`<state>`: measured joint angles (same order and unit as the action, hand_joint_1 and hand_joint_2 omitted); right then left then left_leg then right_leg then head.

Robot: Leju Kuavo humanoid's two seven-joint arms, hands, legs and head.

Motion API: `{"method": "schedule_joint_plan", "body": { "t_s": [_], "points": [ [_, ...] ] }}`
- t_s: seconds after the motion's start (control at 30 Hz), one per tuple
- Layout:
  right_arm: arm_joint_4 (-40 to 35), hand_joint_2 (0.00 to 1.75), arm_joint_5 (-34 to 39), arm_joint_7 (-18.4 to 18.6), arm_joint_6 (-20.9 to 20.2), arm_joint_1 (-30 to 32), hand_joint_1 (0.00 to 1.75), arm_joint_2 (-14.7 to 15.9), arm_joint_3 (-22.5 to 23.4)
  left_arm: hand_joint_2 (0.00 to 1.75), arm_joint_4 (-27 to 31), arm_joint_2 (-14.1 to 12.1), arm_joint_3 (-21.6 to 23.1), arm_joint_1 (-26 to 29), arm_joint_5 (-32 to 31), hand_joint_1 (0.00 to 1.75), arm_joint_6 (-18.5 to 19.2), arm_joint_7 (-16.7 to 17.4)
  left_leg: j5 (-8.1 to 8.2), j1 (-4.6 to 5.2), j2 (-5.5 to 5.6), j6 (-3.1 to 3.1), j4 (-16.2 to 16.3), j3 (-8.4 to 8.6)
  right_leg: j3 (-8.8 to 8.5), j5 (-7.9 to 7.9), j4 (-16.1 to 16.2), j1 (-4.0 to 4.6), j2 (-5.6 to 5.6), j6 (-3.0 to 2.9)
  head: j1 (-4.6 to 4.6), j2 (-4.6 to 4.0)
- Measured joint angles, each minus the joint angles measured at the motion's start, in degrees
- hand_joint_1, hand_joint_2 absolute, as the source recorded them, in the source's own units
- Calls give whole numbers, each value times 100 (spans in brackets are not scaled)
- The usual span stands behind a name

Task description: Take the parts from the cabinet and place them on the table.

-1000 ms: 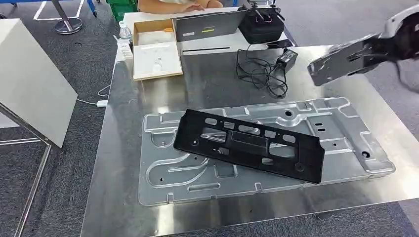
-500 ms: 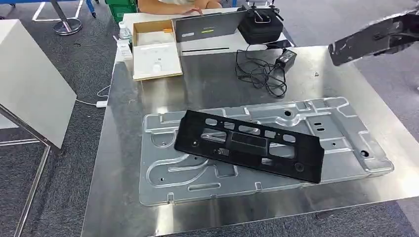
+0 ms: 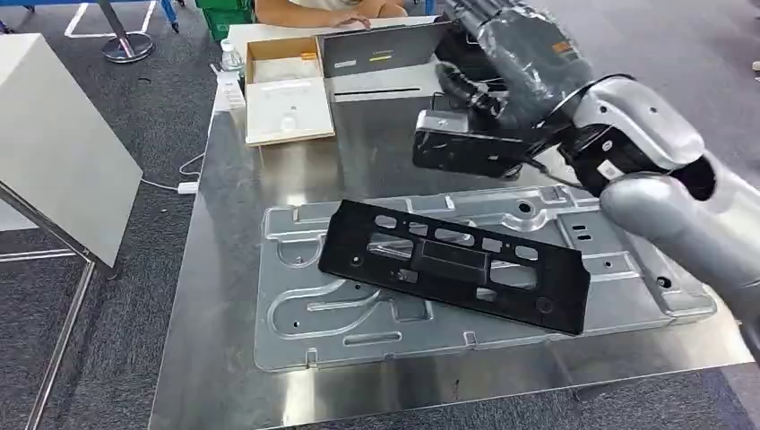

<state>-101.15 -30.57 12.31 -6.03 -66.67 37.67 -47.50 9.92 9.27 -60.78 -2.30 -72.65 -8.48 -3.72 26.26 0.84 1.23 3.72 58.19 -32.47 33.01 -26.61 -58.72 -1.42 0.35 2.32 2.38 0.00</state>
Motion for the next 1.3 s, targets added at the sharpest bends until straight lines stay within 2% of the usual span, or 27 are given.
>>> {"method": "schedule_joint_plan", "body": {
  "t_s": [0.07, 0.13, 0.17, 0.2, 0.23, 0.27, 0.3, 0.33, 0.37, 0.47, 0.5, 0.53, 0.6, 0.67, 0.7, 0.77, 0.83, 0.87, 0.9, 1.0, 1.03, 1.07, 1.13, 1.17, 1.2, 1.27, 1.3],
  "points": [
    [-224, 0, -264, -33, -154, 243, 0, -338, 51, 0, 0, 0, -2, 0, -51, 0, 20, 33, -85, -22, -44, 49, -114, 29, 110, -296, -274, -1, -28, -33, 2, 0],
    [-436, 0, -458, -40, -202, 471, 0, -653, 22, 0, 0, -2, -2, -3, -90, 0, 35, 42, -89, -17, -63, 55, -101, -12, 453, -736, -1092, 8, -27, -46, -4, 0],
    [-499, 0, -503, -31, -208, 598, 0, -757, 3, 0, 0, -2, -2, -1, -99, 0, 33, 44, -89, -11, -64, 56, -80, -32, 628, -873, -1501, 8, -26, -47, 2, 0],
    [-556, 0, -539, -29, -215, 679, 0, -860, -26, 0, 0, -7, -4, -1, -101, 0, 33, 44, -89, -4, -63, 55, -53, -59, 707, -871, -1688, 8, -27, -51, -2, 0],
    [-586, 0, -549, -26, -217, 715, 0, -904, -48, 0, 0, -9, -4, -1, -103, 0, 33, 46, -87, -2, -61, 53, -16, -86, 671, -748, -1614, 8, -30, -58, 0, 0],
    [-630, 0, -554, -22, -215, 735, 0, -956, -52, 0, 0, -9, -4, -1, -103, 0, 37, 46, -77, 0, -57, 40, 24, -112, 518, -516, -1311, 10, -29, -76, -2, 0],
    [-680, 0, -556, -22, -215, 741, 0, -997, -52, 0, 0, -7, -4, 4, -105, 0, 39, 46, -62, 5, -49, 23, 62, -127, 253, -237, -792, 16, -29, -107, 0, 0],
    [-711, 0, -554, -24, -215, 742, 0, -1031, -50, 0, 0, -7, -7, 7, -105, 0, 39, 46, -50, 8, -45, 8, 97, -141, 22, -90, -330, 28, -26, -152, 0, 0],
    [-735, 0, -554, -24, -215, 748, 0, -1057, -50, 0, 0, 9, -7, 3, -105, 0, 42, 46, -56, 22, -46, -15, 107, -185, -85, -219, -207, 75, -24, -180, -2, 0],
    [-803, 0, -611, -108, -212, 771, 0, -1157, -50, 0, 0, 9, -7, 6, -131, 0, 42, 44, -125, -10, -44, -127, 94, -206, -36, -114, -116, 121, -26, -217, -2, 0],
    [-842, 0, -717, -171, -208, 801, 0, -1209, -52, 0, 0, 7, -7, 14, -155, 0, 40, 42, -156, 21, -32, -177, 86, -215, -26, -56, -49, 77, -30, -277, 2, 0],
    [-866, 0, -838, -208, -180, 836, 0, -1256, -65, 0, 0, -11, -4, 11, -164, 0, 31, 35, -67, -5, -32, -196, 131, -246, -20, 12, 11, 33, -74, -298, 0, 0],
    [-931, 0, -1095, -240, -90, 923, 0, -1432, -122, 0, 0, 0, -4, 12, -206, 0, 22, 13, 422, -47, -54, -308, 592, -410, 59, 110, 55, 19, -68, -380, 0, 0],
    [-1006, 0, -1313, -280, 4, 1046, 0, -1614, -218, 0, 0, 0, -4, 3, -228, 0, 2, 2, 893, -122, -67, -405, 1396, -658, 175, 193, 50, 9, -76, -365, -2, 0],
    [-1023, 0, -1401, -295, 21, 1106, 0, -1686, -281, 0, 0, 0, -4, 3, -243, 0, -13, -2, 932, -153, -74, -445, 1607, -690, 230, 231, 41, -3, -82, -351, -2, 0],
    [-1076, 0, -1533, -326, 76, 1229, 0, -1776, -389, 0, 0, 0, 0, 5, -265, 0, -52, 7, 617, -213, -84, -517, 1377, -445, 350, 297, 6, -43, -97, -293, -2, 0],
    [-1142, 0, -1634, -341, 144, 1353, 0, -1835, -467, 0, 0, 0, 9, 3, -308, 0, -107, 46, 249, -281, -90, -586, 444, 186, 456, 357, -53, -88, -103, -214, -4, 0],
    [-1174, 0, -1675, -348, 192, 1418, 0, -1852, -498, 0, 0, 2, 18, -8, -330, 0, -122, 55, 402, -293, -82, -621, 48, 401, 489, 383, -71, -78, -105, -173, -7, 0],
    [-1203, 0, -1736, -365, 269, 1501, 0, -1861, -524, 0, 0, -2, 24, 0, -346, 0, -144, 61, 381, -229, -37, -546, -79, 483, 509, 425, -77, -71, -109, -127, 4, 0],
    [-1294, 0, -1972, -429, 663, 2038, 0, -1872, -576, 0, 0, 0, 35, 10, -352, 0, -192, 112, 282, -204, -33, -399, -56, 358, 486, 597, 36, -55, -111, 13, 0, 0],
    [-1299, 0, -2058, -444, 774, 2283, 0, -1870, -587, 0, 0, 2, 35, 20, -346, 0, -205, 114, 201, -264, -62, -291, -111, 340, 516, 561, 32, -88, -107, 38, 4, 0],
    [-1299, 0, -2136, -472, 893, 2533, 0, -1868, -587, 0, 0, 9, 35, 18, -343, 0, -218, 114, 148, -238, -86, -238, -110, 281, 576, 309, -94, -82, -93, 35, 2, 0],
    [-1290, 0, -2364, -564, 1242, 3151, 0, -1850, -587, 0, 0, 17, 31, 16, -291, 0, -286, 120, 31, -199, -99, -146, -105, 122, 802, -437, -894, -67, -90, 17, 2, 0],
    [-1272, 0, -2469, -623, 1428, 3503, 0, -1815, -572, 0, 0, 17, 31, 14, -273, 0, -326, 142, -22, -175, -98, -125, -104, 52, 884, -661, -1302, -44, -88, 12, 0, 0],
    [-1235, 0, -2515, -691, 1596, 3876, 0, -1767, -541, 0, 0, 17, 24, 13, -238, 0, -365, 164, -80, -142, -93, -109, -97, -28, 916, -730, -1615, -21, -73, -4, 2, 0],
    [-1152, 0, -2405, -886, 1858, 4583, 0, -1686, -419, 0, 0, 22, -7, 19, -197, 0, -518, 223, -178, -73, -77, -92, -68, -190, 684, -437, -1576, 29, -60, -79, 2, 0],
    [-1133, 0, -2372, -986, 1890, 4929, 0, -1684, -308, 0, 0, 37, -17, 20, -188, 0, -622, 271, -222, -37, -78, -85, -47, -270, 389, -248, -1228, 76, -57, -154, 0, 0]
  ]
}}
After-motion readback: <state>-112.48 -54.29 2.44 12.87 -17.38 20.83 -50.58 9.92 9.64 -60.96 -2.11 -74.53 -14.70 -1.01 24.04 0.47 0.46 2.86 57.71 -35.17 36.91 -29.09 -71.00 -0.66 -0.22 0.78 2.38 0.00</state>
